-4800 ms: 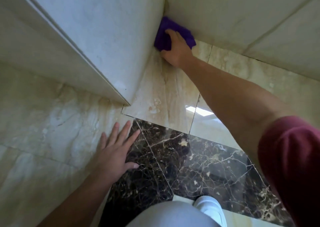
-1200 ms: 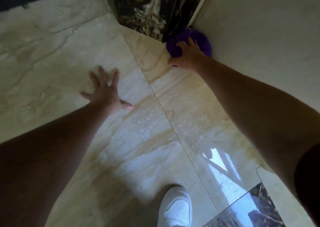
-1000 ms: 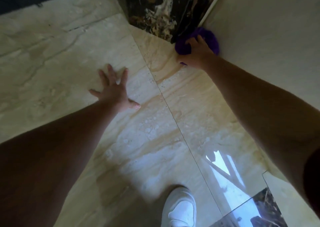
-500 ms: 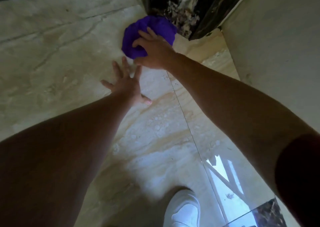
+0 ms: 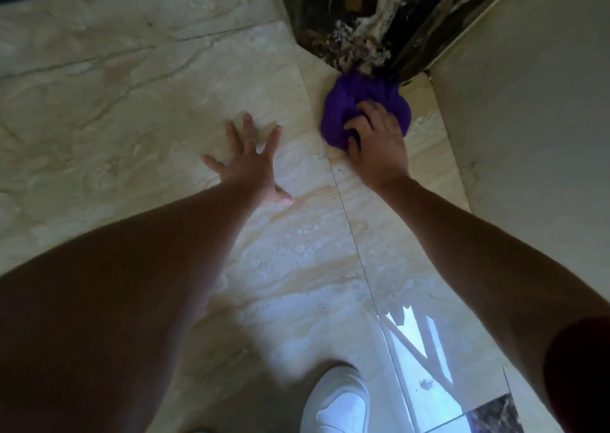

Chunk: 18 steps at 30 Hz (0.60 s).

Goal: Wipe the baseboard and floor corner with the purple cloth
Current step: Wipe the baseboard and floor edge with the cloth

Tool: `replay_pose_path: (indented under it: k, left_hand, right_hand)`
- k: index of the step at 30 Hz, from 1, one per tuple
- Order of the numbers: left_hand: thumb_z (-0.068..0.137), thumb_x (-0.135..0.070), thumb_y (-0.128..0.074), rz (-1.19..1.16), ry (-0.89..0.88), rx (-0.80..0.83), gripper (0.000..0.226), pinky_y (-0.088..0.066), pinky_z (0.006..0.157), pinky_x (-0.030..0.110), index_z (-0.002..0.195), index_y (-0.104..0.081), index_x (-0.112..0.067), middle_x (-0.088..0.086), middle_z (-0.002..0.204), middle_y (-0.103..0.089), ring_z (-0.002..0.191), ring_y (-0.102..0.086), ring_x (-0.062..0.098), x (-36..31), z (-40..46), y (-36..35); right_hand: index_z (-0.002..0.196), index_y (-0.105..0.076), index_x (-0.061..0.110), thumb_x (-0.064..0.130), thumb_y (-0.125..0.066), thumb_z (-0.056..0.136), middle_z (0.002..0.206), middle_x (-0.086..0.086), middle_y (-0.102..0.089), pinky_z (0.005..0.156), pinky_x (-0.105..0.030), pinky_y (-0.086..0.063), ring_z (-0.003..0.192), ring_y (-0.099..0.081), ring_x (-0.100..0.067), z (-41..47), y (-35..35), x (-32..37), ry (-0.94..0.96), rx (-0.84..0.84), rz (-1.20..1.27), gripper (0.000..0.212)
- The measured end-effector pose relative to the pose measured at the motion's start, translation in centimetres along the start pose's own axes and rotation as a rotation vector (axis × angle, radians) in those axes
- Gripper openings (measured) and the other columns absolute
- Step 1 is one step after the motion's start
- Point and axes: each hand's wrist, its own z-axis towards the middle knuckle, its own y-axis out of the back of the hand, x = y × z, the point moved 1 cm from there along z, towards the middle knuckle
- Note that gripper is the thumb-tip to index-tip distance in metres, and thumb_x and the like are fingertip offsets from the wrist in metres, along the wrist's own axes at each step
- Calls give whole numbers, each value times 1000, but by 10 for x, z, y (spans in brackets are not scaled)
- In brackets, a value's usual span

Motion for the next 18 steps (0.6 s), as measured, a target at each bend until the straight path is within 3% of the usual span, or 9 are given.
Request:
replay_pose_path:
  k: [3,5,9,15,18]
  left_hand:
    - [61,-57,-88,-8,-17,-11,138,-7,105,85,156,12,-46,5,163,37,150,32,37,1,1,-2]
    - [60,-56,-88,-15,-23,-25,139,-6,105,86,156,12,-46,4,163,36,150,31,37,0,1,-3]
    - [59,-57,-88,3,-27,-23,139,-6,104,86,155,12,-47,4,164,35,150,30,37,1,-2,-3]
    - [58,-61,-86,40,-52,-55,137,-10,102,87,156,8,-45,6,166,29,152,26,39,2,-2,-4]
    - [72,-64,-76,84,14,-101,119,-13,105,85,159,1,-38,13,169,17,154,12,45,3,-10,-1]
  right_hand:
    - [107,-62,12,15,-51,87,137,-16,-55,107,-46,-43,128,-51,-37,-9,24,-51,-168,-77,-30,23]
    - [116,-59,11,10,-52,88,143,-15,-50,101,-42,-44,127,-51,-38,-9,38,-74,-207,-23,-63,28]
    - [133,-53,15,10,-57,87,148,-14,-45,104,-46,-45,134,-44,-38,-4,44,-65,-205,50,-54,46]
    - [128,-51,14,10,-68,81,138,-21,-47,93,-54,-50,122,-45,-46,-47,46,-70,-323,118,-218,51]
    - [127,-52,15,15,-70,83,137,-22,-45,93,-52,-48,124,-45,-47,-81,50,-77,-433,239,-199,48]
